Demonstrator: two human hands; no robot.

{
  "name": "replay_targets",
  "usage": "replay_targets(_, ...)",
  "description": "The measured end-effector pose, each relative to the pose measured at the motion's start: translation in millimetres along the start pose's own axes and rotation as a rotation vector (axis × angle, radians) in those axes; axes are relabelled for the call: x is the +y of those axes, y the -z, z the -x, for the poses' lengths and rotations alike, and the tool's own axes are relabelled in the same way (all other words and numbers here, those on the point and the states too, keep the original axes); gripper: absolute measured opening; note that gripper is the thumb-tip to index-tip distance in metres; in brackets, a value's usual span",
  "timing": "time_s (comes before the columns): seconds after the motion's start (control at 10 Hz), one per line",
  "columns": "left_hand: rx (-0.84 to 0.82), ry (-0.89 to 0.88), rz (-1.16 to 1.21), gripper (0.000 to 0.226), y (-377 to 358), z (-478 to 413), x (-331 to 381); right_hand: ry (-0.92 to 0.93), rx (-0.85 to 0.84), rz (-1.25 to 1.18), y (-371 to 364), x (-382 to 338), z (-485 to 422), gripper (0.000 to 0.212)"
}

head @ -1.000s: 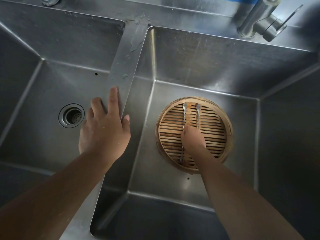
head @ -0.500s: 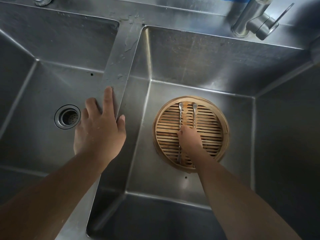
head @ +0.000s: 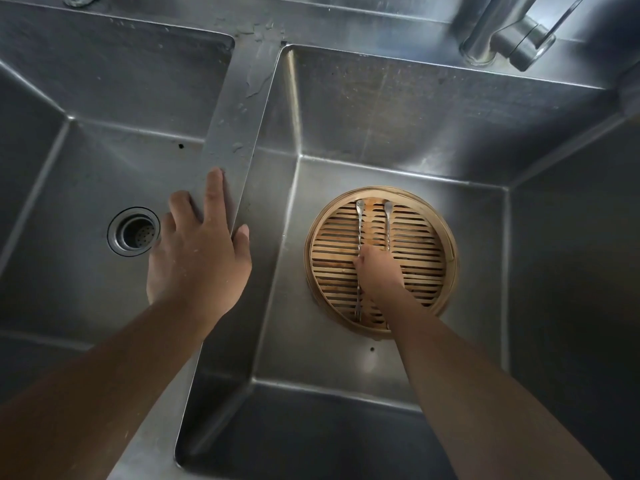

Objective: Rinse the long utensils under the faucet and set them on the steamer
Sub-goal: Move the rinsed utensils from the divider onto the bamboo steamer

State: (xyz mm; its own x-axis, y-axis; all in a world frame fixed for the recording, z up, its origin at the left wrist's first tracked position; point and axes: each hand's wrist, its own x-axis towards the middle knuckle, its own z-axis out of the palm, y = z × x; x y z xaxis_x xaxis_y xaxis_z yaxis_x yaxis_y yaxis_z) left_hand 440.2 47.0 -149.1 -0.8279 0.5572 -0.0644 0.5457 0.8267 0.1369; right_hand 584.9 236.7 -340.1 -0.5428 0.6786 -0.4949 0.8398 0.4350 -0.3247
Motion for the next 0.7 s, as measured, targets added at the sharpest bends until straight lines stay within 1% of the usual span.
replay_targets(0.4,0.002,0.011,0.004,0.076,1,1,2,-0.026,-0.014,-0.020,-1,0,0,0.020)
replay_targets(0.5,0.003,0.007,-0.003,0.076,0,0,2,-0.056,-0.055,-0.048,3,-3,1,0.022)
replay_targets(0.6,0.001,-0.003,-0.035,0.077,2,0,1,-0.086,-0.072,-0.111,15,-7,8,0.023)
replay_targets(0.7,-0.032,0.024,-0.062,0.076,2,-1,2,-0.084,-0.066,-0.184,30,-9,31,0.022)
